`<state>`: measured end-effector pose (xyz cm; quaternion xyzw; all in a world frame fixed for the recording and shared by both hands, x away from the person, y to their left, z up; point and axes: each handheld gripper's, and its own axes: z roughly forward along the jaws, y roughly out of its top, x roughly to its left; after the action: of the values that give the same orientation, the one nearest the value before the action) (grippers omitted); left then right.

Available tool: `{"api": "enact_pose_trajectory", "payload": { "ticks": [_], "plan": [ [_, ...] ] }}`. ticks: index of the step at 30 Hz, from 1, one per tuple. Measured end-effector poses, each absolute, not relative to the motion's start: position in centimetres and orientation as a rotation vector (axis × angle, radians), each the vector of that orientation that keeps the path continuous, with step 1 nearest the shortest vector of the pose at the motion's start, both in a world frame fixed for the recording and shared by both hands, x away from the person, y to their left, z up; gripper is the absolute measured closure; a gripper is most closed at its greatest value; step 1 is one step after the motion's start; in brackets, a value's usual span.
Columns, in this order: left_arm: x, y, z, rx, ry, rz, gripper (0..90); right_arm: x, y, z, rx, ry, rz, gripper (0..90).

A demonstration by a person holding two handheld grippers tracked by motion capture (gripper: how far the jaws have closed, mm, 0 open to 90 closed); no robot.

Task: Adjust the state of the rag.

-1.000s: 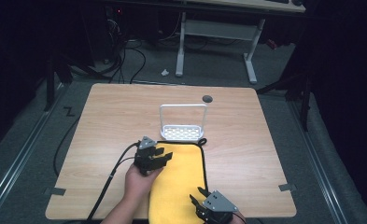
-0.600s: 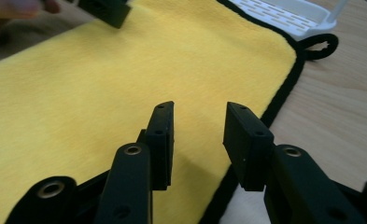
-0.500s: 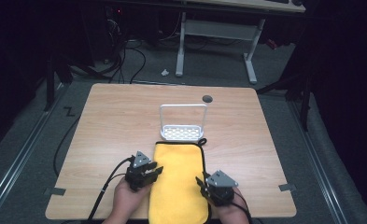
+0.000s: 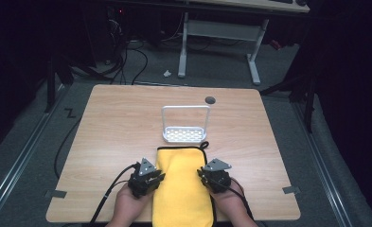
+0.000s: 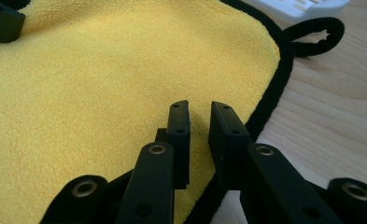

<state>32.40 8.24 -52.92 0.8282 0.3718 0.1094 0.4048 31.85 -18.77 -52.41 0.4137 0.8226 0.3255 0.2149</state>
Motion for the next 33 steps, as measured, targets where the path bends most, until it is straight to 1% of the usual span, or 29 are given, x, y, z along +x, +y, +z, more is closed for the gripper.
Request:
{"api": "enact_pose_trajectory", "payload": {
  "ticks": [7, 11, 14, 17, 20, 24, 27, 30, 33],
  "plan": [
    [30.4, 8.5, -53.0, 2.089, 0.906, 0.236, 72.1, 29.5, -19.5, -52.6, 1.102, 2.299, 0.933, 77.1],
    [30.1, 8.6, -53.0, 2.079, 0.916, 0.217, 71.2, 29.1, -19.5, -52.6, 1.111, 2.292, 0.946, 76.7],
    [30.2, 8.6, -52.8, 2.073, 0.931, 0.195, 68.8, 29.1, -19.6, -52.7, 1.123, 2.287, 0.959, 76.6],
    [30.5, 8.7, -52.4, 2.049, 0.95, 0.194, 64.2, 29.0, -19.5, -52.8, 1.101, 2.282, 0.947, 76.5],
    [31.0, 9.0, -51.5, 1.999, 0.962, 0.238, 61.0, 29.0, -19.4, -52.8, 1.099, 2.283, 0.945, 76.5],
    [31.8, 8.2, -50.5, 1.963, 0.929, 0.21, 63.5, 29.0, -19.5, -52.7, 1.093, 2.287, 0.943, 76.5],
    [32.8, 6.8, -50.5, 1.99, 0.912, 0.221, 63.9, 29.1, -19.5, -52.7, 1.091, 2.289, 0.945, 76.5],
    [34.9, 7.0, -51.2, 2.011, 0.98, 0.257, 65.8, 29.0, -19.5, -52.8, 1.092, 2.286, 0.945, 76.5],
    [36.7, 8.2, -51.9, 2.009, 1.073, 0.24, 66.3, 29.0, -19.5, -52.8, 1.096, 2.284, 0.946, 76.5]
  ]
}}
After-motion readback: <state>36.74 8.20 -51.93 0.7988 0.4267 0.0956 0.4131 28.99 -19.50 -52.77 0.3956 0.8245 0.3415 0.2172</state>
